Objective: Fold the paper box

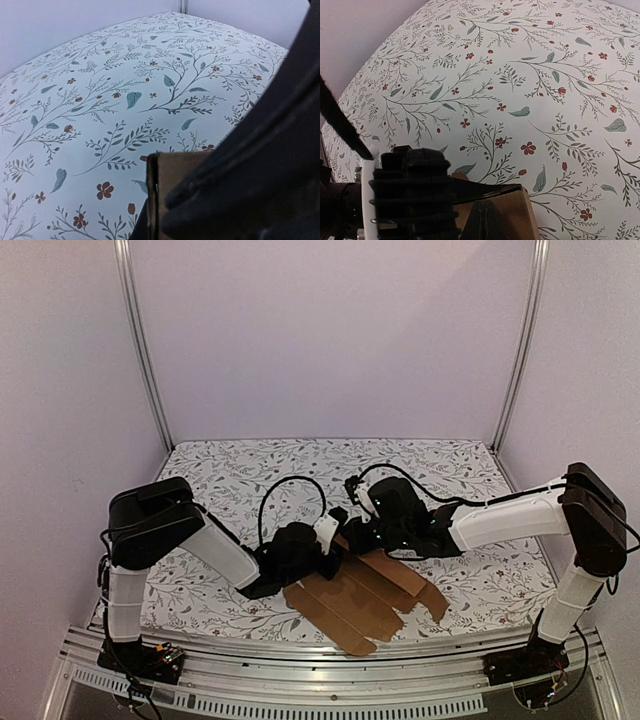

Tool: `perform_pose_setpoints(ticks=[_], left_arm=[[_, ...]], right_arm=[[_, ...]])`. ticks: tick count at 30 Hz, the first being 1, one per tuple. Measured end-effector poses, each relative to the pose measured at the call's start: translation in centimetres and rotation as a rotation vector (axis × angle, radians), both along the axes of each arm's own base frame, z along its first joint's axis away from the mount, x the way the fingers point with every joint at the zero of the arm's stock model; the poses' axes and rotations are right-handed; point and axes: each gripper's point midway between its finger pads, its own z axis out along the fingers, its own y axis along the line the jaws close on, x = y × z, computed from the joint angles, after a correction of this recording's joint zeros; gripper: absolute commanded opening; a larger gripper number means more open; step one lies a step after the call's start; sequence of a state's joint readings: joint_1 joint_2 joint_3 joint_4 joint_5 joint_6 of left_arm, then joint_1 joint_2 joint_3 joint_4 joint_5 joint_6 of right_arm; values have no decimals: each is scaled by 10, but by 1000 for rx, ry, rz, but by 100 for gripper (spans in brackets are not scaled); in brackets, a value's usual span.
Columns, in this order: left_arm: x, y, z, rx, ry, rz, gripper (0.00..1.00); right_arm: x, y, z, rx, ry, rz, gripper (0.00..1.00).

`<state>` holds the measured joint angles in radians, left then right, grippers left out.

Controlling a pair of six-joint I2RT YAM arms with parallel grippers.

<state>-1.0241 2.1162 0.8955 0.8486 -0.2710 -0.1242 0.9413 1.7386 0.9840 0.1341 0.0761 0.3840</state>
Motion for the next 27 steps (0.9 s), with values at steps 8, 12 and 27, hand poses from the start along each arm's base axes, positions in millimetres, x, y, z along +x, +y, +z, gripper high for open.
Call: perform_pose_setpoints(ticks=[8, 12, 27], left_arm=[[0, 1, 0, 7, -5, 4, 26], [2, 3, 0, 9, -8, 21, 28], [-3, 8, -7, 12, 11, 32, 2]], right_arm=[[0, 0, 0, 1, 1, -1, 0], [0, 0, 0, 1, 1, -1, 0], [0, 0, 0, -2, -2, 1, 0]])
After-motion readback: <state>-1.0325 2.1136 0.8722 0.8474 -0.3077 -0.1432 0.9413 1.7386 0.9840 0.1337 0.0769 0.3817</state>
